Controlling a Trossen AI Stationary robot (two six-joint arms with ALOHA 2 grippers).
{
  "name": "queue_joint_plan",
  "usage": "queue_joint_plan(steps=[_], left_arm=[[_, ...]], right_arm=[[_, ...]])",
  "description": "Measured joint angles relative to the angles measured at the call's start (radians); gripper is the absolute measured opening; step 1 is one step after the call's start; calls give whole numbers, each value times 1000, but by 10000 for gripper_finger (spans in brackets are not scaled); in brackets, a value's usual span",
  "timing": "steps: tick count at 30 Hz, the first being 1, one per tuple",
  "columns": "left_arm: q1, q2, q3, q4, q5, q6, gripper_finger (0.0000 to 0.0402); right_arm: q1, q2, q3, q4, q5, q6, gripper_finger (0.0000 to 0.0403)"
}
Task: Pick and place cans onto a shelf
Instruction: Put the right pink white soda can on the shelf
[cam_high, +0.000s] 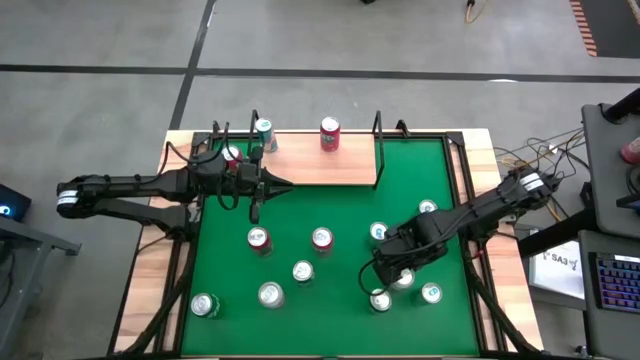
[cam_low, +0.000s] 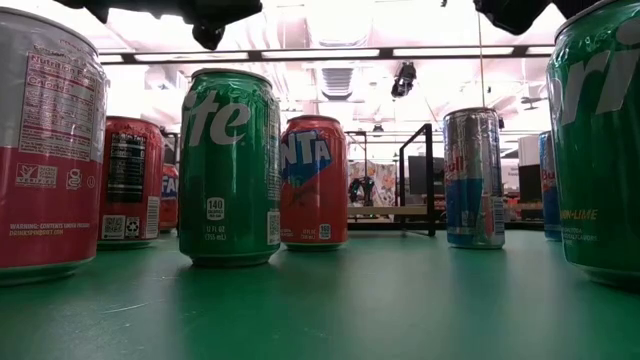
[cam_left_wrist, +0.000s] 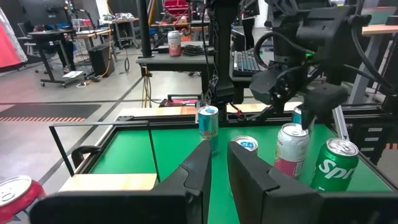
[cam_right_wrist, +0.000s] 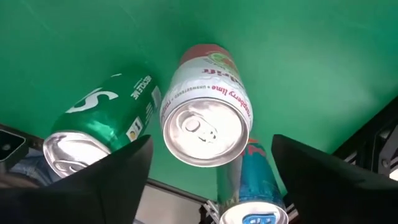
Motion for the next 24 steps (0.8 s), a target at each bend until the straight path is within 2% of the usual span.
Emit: queue_joint_plan(steps=[8, 12, 24], left_arm=[[0, 0, 0, 0, 0, 2, 36], [0, 0, 0, 0, 0, 2, 36], [0, 0, 0, -2, 0, 2, 36]], right_arm=[[-4, 5, 0, 37, 3, 49, 353], [-4, 10, 0, 36, 48, 58, 354], [6, 47, -3, 36, 55, 75, 354]])
